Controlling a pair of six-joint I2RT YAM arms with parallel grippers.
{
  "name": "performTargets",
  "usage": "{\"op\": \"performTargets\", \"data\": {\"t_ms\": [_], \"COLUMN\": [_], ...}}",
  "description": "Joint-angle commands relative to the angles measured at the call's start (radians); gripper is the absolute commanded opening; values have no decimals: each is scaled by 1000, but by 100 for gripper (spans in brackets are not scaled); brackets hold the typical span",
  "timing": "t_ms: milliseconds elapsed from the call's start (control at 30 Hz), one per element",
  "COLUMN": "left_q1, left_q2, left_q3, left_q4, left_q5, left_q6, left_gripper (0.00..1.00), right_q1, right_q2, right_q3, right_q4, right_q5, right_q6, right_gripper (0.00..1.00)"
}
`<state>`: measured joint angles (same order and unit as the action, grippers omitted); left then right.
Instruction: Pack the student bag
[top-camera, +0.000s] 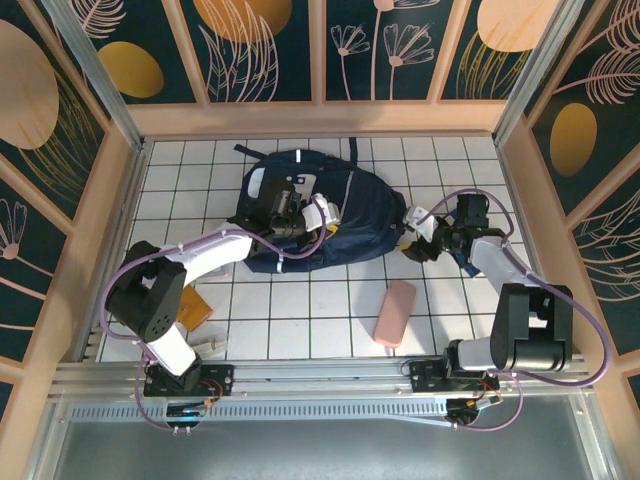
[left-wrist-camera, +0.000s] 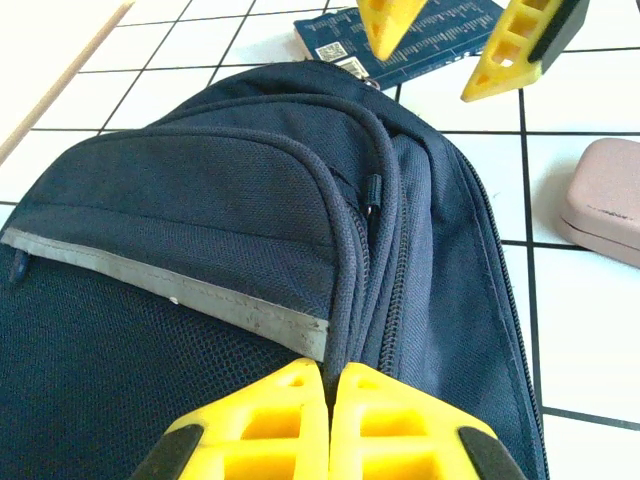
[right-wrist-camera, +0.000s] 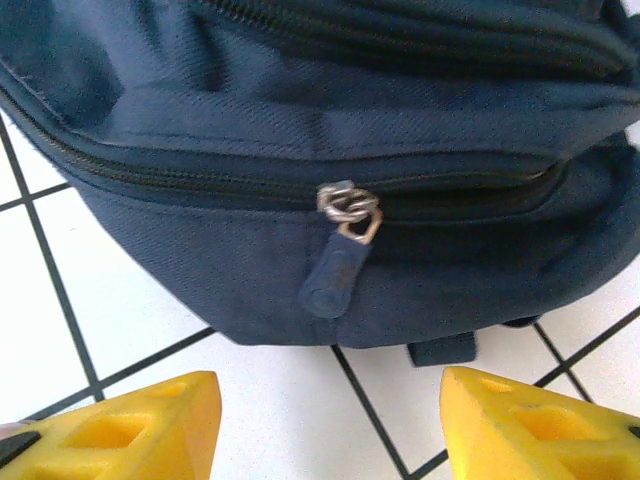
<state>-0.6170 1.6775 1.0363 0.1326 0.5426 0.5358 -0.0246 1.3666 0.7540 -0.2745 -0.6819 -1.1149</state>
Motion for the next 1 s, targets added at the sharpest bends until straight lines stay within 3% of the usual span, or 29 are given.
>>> {"op": "performTargets", "data": {"t_ms": [0,267,600,767,967], "left_q1": [3,2,3,3,3], "left_q2": [-54,-55,-55,-55,-53], "left_q3": [2,-5,-19,-20,1], "left_q4": [98,103,113,84,-10], "left_q5": [73,78,86,87,51], "left_q6": [-22,-47,-61,-32,66], "left_gripper": [0,0,0,0,0], "right_q1": [-9,24,80,85,84], "right_q2": [20,85,134,123,99], "right_q3": [5,45,54,6,-13], "right_q4": [51,58,66,138,163], "right_q5": [-38,-61,-33,11,13], "right_q6": [-34,-45,-53,-32,-22], "right_gripper": [60,57,43,28,0]}}
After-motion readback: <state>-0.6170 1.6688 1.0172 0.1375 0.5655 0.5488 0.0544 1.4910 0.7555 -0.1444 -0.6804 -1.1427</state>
